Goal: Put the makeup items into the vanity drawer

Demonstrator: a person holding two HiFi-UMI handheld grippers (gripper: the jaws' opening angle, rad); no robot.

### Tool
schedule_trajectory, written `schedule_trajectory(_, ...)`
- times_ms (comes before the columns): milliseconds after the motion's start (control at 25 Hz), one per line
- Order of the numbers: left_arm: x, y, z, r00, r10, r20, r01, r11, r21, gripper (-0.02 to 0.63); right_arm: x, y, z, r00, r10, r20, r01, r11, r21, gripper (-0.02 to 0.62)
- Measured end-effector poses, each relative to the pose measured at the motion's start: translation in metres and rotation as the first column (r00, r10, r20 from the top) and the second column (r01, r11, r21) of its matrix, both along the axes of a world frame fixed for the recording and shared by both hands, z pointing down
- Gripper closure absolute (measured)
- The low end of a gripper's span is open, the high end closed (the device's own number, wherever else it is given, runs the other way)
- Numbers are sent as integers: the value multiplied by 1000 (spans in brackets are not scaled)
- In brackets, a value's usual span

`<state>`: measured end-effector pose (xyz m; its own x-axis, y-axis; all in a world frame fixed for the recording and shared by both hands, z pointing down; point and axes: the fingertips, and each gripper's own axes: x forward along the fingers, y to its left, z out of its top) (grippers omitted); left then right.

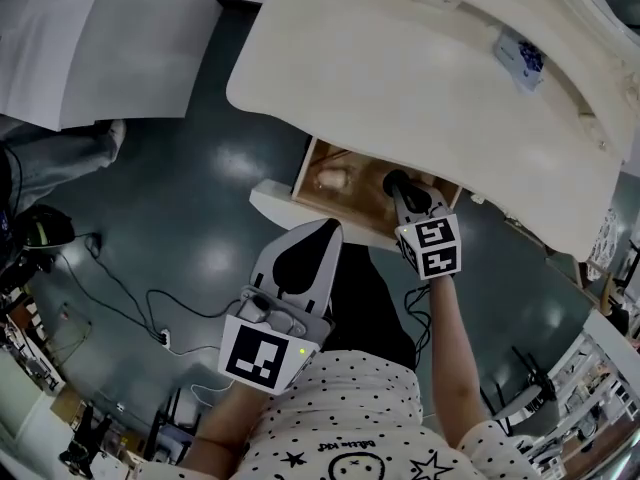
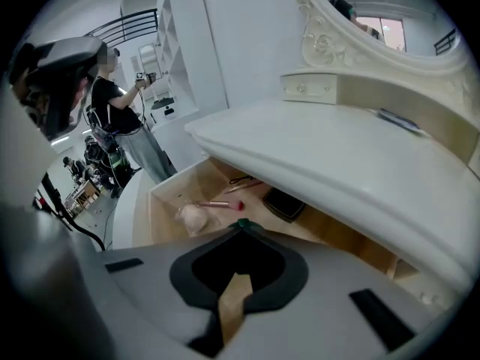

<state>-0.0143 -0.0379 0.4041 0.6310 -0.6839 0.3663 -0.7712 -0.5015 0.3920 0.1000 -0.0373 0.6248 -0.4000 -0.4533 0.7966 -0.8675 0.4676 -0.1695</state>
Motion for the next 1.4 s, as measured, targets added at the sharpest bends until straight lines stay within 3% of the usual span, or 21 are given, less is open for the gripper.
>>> schedule_trajectory(280, 1, -12, 7, 1000, -31, 1, 31, 999, -21, 609, -9, -9, 15, 993, -118, -8, 117, 991, -64, 586)
schedule_trajectory(520, 0, -23, 6, 999, -47, 2, 47, 999, -22, 609, -15, -6, 35, 949, -302, -90, 297, 953, -67, 586)
schedule_trajectory(920, 1, -32, 7, 998, -55, 7, 56, 998, -30, 611, -15, 0, 56, 930, -345, -128, 327, 934, -142, 586)
schedule_trajectory(1400, 5, -38, 6, 999, -54, 5, 54, 998, -30, 609, -18, -1, 58, 924, -358, -136, 340, 930, -137, 586)
